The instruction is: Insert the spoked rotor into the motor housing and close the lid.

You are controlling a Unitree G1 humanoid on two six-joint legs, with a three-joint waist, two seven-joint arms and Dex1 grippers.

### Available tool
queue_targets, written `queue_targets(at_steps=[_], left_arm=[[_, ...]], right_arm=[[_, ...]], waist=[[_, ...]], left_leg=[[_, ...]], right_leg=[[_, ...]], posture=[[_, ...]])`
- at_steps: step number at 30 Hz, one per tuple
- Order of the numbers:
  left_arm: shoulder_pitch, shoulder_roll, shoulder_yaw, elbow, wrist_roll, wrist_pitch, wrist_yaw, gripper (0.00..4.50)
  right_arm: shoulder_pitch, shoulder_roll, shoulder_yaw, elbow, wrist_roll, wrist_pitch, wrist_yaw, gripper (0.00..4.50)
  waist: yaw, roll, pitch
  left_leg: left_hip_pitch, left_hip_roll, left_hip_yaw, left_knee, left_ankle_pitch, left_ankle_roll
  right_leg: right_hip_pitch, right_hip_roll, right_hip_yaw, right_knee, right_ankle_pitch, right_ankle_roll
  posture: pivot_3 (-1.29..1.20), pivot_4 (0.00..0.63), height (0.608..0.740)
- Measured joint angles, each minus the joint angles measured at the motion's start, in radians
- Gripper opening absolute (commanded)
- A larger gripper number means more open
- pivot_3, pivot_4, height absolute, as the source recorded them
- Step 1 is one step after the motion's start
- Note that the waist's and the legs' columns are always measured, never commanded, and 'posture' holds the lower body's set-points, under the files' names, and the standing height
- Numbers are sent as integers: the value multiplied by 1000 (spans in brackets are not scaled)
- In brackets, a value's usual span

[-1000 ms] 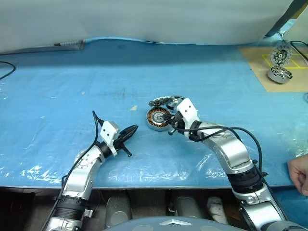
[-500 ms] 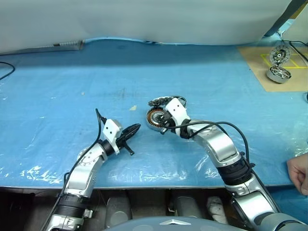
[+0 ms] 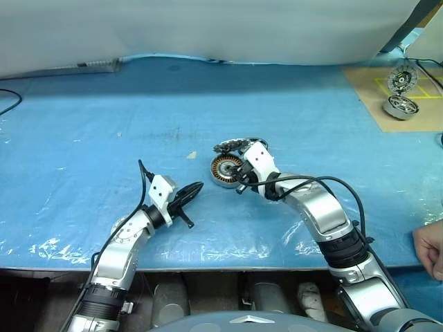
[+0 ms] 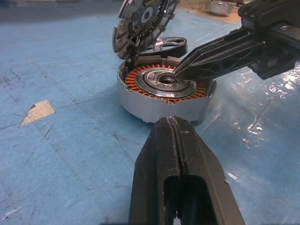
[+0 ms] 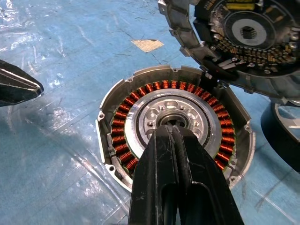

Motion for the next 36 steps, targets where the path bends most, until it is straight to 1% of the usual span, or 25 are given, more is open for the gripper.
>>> queue_targets(at_steps=[7, 14, 22, 30, 36], left_arm=[[-1, -4, 0, 34, 1, -25, -4, 0], [-1, -4, 0, 65, 1, -53, -19, 0], [-1, -14, -1, 87, 2, -75, -21, 0], [1, -15, -1, 89, 4, -80, -21, 0], [-1, -16, -1, 103, 4, -86, -21, 0]], right_arm=[[0, 3, -14, 0, -1, 2, -5, 69], [-45, 55, -13, 3, -1, -1, -11, 69], [-82, 74, 25, 93, -44, -2, -33, 69], [-85, 52, 26, 93, -53, 16, -22, 69], [-48, -13, 23, 25, -47, 30, 15, 69]], waist=[[0, 0, 0], [-1, 0, 0], [-1, 0, 0], [-1, 0, 0], [2, 0, 0]], left_leg=[[0, 0, 0, 0, 0, 0], [1, 0, 0, 0, 0, 0], [1, 0, 0, 1, 0, 0], [1, 0, 0, 1, 0, 0], [2, 0, 0, 1, 0, 0]], right_leg=[[0, 0, 0, 0, 0, 0], [0, 0, 0, 1, 0, 0], [0, 0, 0, 1, 0, 0], [0, 0, 0, 1, 0, 0], [1, 0, 0, 1, 0, 0]], posture=[[0, 150, 740], [0, 150, 740], [0, 150, 740], [0, 150, 740], [0, 150, 740]])
